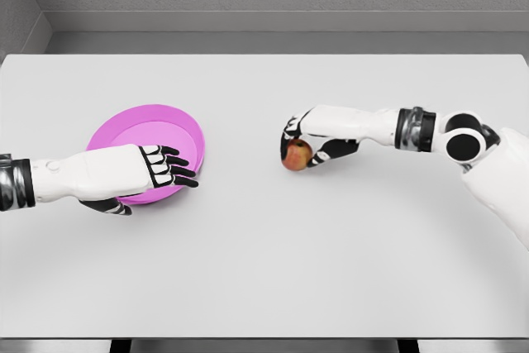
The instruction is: Put the apple on the plate with both arms
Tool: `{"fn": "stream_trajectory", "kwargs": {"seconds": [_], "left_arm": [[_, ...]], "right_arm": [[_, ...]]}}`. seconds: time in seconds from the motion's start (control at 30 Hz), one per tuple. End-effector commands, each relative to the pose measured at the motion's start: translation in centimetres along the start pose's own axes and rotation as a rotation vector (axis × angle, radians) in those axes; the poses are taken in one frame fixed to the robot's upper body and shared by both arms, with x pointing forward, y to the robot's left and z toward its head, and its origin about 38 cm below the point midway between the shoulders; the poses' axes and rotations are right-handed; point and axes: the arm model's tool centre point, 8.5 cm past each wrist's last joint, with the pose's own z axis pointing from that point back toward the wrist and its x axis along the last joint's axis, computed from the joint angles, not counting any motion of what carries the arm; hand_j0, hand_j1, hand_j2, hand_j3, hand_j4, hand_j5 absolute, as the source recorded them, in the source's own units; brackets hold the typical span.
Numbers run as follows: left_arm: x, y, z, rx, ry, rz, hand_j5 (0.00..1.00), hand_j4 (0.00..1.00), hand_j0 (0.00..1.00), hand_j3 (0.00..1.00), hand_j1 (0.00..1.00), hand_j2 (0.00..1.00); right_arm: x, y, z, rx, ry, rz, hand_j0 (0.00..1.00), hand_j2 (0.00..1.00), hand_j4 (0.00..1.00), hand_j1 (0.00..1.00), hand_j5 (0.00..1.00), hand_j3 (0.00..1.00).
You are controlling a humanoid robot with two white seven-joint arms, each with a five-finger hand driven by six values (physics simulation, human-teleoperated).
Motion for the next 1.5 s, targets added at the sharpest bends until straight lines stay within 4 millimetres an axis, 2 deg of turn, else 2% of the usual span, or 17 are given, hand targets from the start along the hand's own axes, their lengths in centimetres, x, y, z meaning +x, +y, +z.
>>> {"fn": "stream_trajectory", "kwargs": {"seconds": [0.0, 0.13, 0.17, 0.23, 0.27, 0.33, 0.43, 0.5, 0.57, 0.7, 0.8, 0.83, 0.93, 1.0, 1.1, 1.3, 1.47], "left_arm": [[0.0, 0.1, 0.0, 0.004, 0.001, 0.005, 1.00, 1.00, 1.00, 1.00, 1.00, 1.00], [0.0, 0.1, 0.0, 0.004, 0.001, 0.005, 1.00, 1.00, 1.00, 1.00, 1.00, 1.00], [0.0, 0.1, 0.0, 0.004, 0.001, 0.005, 1.00, 1.00, 1.00, 1.00, 1.00, 1.00], [0.0, 0.1, 0.0, 0.004, 0.001, 0.005, 1.00, 1.00, 1.00, 1.00, 1.00, 1.00], [0.0, 0.1, 0.0, 0.004, 0.001, 0.005, 1.00, 1.00, 1.00, 1.00, 1.00, 1.00], [0.0, 0.1, 0.0, 0.004, 0.001, 0.005, 1.00, 1.00, 1.00, 1.00, 1.00, 1.00], [-0.2, 0.7, 0.1, 0.011, 0.002, -0.008, 1.00, 1.00, 1.00, 1.00, 1.00, 1.00], [-0.5, 2.1, -0.1, 0.035, 0.001, -0.035, 1.00, 1.00, 1.00, 1.00, 1.00, 1.00], [-0.1, 3.9, -1.9, 0.092, -0.034, -0.063, 1.00, 1.00, 1.00, 1.00, 1.00, 1.00], [2.0, 5.4, -6.6, 0.155, -0.154, -0.073, 1.00, 1.00, 1.00, 1.00, 1.00, 1.00], [4.0, 5.4, -10.2, 0.086, -0.247, -0.090, 1.00, 1.00, 1.00, 1.00, 1.00, 1.00], [4.3, 5.1, -10.5, 0.072, -0.260, -0.087, 1.00, 1.00, 1.00, 1.00, 1.00, 1.00], [3.9, 4.2, -12.6, 0.027, -0.265, -0.058, 1.00, 1.00, 1.00, 1.00, 1.00, 1.00], [4.2, 4.7, -14.0, 0.018, -0.291, -0.068, 1.00, 1.00, 1.00, 1.00, 1.00, 1.00], [4.8, 6.2, -15.0, 0.047, -0.316, -0.091, 1.00, 1.00, 1.00, 1.00, 1.00, 1.00], [4.7, 6.5, -15.3, 0.049, -0.292, -0.081, 1.00, 1.00, 1.00, 1.00, 1.00, 1.00], [0.8, 5.4, -15.3, 0.012, -0.155, -0.011, 1.00, 1.00, 1.00, 1.00, 1.00, 1.00]], "right_arm": [[1.0, 0.7, -1.2, 0.023, -0.038, 0.000, 0.48, 0.48, 0.48, 0.48, 0.48, 0.48], [1.8, -1.7, -0.8, -0.028, -0.055, 0.034, 0.48, 0.48, 0.48, 0.48, 0.48, 0.48], [2.0, -1.8, -0.8, -0.030, -0.060, 0.038, 0.54, 0.54, 0.54, 0.54, 0.54, 0.54], [2.5, -2.2, -0.6, -0.033, -0.070, 0.057, 1.00, 1.00, 1.00, 1.00, 1.00, 1.00], [2.1, -3.4, 0.6, -0.083, -0.050, 0.063, 1.00, 1.00, 1.00, 1.00, 1.00, 1.00], [0.8, -6.1, 4.8, -0.175, 0.029, 0.085, 1.00, 1.00, 1.00, 1.00, 1.00, 1.00], [-2.2, -8.9, 12.2, -0.325, 0.188, 0.072, 1.00, 1.00, 1.00, 1.00, 1.00, 1.00], [-4.0, -8.3, 16.1, -0.404, 0.272, 0.023, 1.00, 1.00, 1.00, 1.00, 1.00, 1.00], [-5.7, -6.7, 19.3, -0.433, 0.354, -0.031, 1.00, 1.00, 1.00, 1.00, 1.00, 1.00], [-6.7, -5.2, 22.1, -0.402, 0.432, -0.059, 1.00, 1.00, 1.00, 1.00, 1.00, 1.00], [-6.8, -4.4, 21.9, -0.389, 0.432, -0.071, 1.00, 1.00, 1.00, 1.00, 1.00, 1.00], [-6.7, -4.4, 21.4, -0.383, 0.423, -0.070, 1.00, 1.00, 1.00, 1.00, 1.00, 1.00], [-6.6, -4.5, 20.7, -0.363, 0.413, -0.061, 1.00, 1.00, 1.00, 1.00, 1.00, 1.00], [-6.6, -4.6, 20.9, -0.362, 0.416, -0.058, 1.00, 1.00, 1.00, 1.00, 1.00, 1.00], [-6.6, -4.5, 20.9, -0.361, 0.417, -0.059, 1.00, 1.00, 1.00, 1.00, 1.00, 1.00], [-6.6, -4.6, 21.1, -0.357, 0.422, -0.055, 1.00, 1.00, 1.00, 1.00, 1.00, 1.00], [-6.6, -4.4, 20.9, -0.345, 0.420, -0.055, 1.00, 1.00, 1.00, 1.00, 1.00, 1.00]]}}
